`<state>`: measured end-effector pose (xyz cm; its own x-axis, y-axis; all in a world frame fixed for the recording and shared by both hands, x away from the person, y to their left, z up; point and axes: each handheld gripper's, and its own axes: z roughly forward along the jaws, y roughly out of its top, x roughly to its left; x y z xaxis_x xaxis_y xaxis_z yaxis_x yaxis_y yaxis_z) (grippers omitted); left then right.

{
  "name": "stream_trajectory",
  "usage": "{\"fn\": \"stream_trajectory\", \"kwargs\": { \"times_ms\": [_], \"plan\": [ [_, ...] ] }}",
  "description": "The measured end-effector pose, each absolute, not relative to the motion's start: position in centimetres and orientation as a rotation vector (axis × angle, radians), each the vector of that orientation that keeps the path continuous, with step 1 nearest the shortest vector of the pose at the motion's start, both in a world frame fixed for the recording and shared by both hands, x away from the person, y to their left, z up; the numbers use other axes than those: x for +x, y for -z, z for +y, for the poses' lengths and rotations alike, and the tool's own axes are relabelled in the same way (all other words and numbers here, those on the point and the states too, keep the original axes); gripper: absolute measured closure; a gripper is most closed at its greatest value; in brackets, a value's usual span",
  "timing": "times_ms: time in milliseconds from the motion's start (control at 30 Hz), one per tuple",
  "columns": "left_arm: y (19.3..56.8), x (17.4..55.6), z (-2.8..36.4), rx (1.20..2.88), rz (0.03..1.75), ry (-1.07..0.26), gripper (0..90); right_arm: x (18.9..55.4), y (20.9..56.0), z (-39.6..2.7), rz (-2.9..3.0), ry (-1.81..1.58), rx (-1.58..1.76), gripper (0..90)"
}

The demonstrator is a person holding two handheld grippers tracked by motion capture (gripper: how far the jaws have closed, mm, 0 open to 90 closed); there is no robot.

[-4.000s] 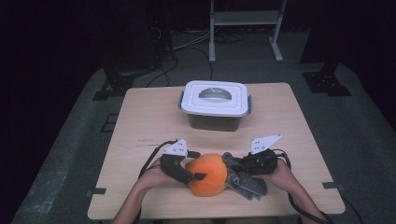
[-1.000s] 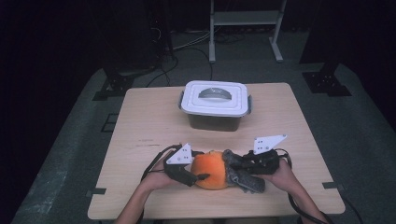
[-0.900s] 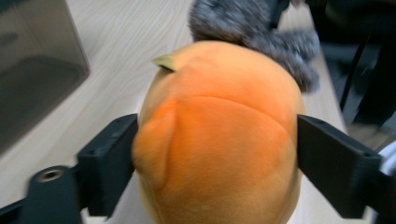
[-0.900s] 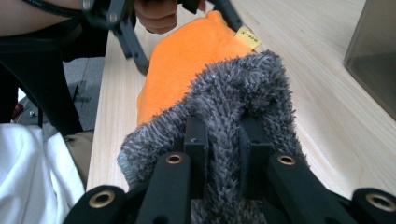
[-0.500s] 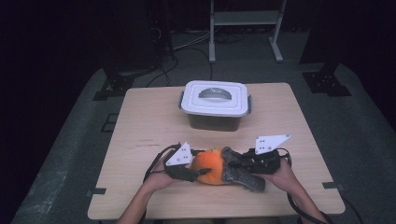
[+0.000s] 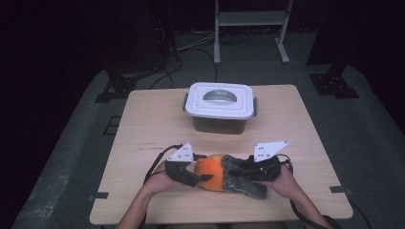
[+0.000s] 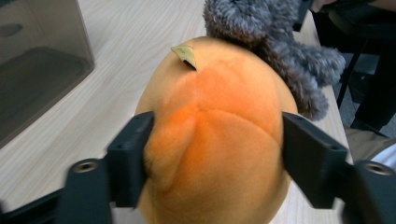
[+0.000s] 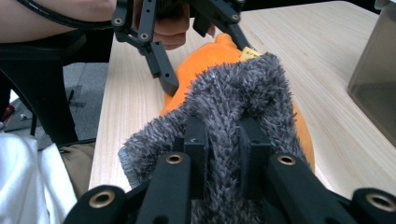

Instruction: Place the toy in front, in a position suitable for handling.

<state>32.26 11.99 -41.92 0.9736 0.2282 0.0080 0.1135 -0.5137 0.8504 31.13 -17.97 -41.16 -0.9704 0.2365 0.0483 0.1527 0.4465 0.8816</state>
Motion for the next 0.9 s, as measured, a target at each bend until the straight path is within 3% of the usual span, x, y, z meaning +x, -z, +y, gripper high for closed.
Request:
{"fn": "stream_trajectory", "kwargs": {
  "times_ms": [300, 500, 700, 900],
  "plan": [
    [42.1, 32.3, 12.7, 2.126, 0.218, -0.116, 34.6, 32.0, 41.8, -19.9, 2.606, -1.494, 0.452, 76.0],
    [42.0, 32.5, 12.8, 2.133, 0.238, -0.082, 19.6, 31.5, 41.5, -18.5, 2.586, -1.547, 0.397, 76.0],
    [42.0, 32.6, 13.0, 2.129, 0.249, -0.075, 18.9, 30.9, 41.0, -17.6, 2.567, -1.544, 0.352, 76.0],
    [42.1, 32.3, 13.3, 2.135, 0.183, -0.113, 33.1, 31.4, 41.5, -18.2, 2.59, -1.563, 0.377, 76.0]
  ]
}}
